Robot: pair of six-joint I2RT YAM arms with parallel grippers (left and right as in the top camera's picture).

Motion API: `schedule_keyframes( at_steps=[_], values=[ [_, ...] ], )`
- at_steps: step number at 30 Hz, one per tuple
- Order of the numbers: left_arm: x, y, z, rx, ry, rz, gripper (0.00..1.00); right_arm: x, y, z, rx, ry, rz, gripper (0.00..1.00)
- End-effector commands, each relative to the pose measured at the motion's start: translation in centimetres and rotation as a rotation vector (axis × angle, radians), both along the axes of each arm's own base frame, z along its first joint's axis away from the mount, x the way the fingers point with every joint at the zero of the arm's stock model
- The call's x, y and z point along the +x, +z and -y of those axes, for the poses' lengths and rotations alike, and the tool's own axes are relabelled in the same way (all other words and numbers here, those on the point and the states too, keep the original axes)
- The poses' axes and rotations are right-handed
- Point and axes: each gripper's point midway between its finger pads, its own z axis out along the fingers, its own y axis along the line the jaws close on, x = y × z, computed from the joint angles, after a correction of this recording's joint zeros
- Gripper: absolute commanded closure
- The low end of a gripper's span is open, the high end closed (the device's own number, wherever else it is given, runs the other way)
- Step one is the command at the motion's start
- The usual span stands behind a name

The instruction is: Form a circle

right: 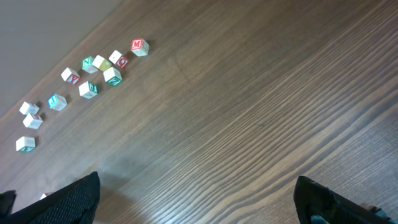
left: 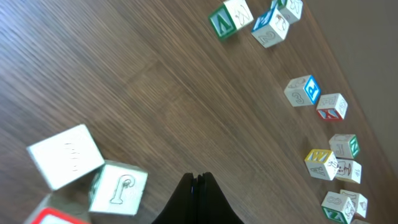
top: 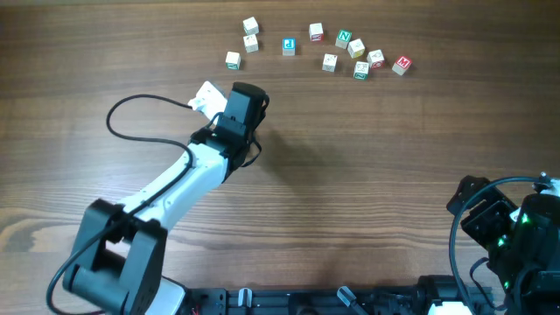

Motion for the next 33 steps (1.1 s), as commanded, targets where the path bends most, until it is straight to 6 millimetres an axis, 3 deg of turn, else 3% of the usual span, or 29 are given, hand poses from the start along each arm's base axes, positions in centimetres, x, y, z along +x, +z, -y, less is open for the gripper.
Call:
schedule_keyframes(
  at_steps=[1, 9, 16, 33],
  values=[
    [0.5, -1.5, 0.6, 0.005, -0.015, -0.01, 0.96, -0.1, 0.1, 0.1, 0.0, -0.007, 0.006, 0.0],
    [-1.5, -4.0, -0.4, -0.038, 0.106, -0.125, 0.96, -0.1, 0.1, 0.1, 0.001, -0.007, 0.006, 0.0],
    [-2.1, -2.7, -0.9, -0.052, 0.141, -0.122, 0.96, -0.1, 0.1, 0.1, 0.001, -0.007, 0.006, 0.0],
    [-3.9, -3.8, -2.3, -0.006, 0.193, -0.198, 0.96, -0.1, 0.1, 0.1, 0.0, -0.007, 0.006, 0.0]
  ],
)
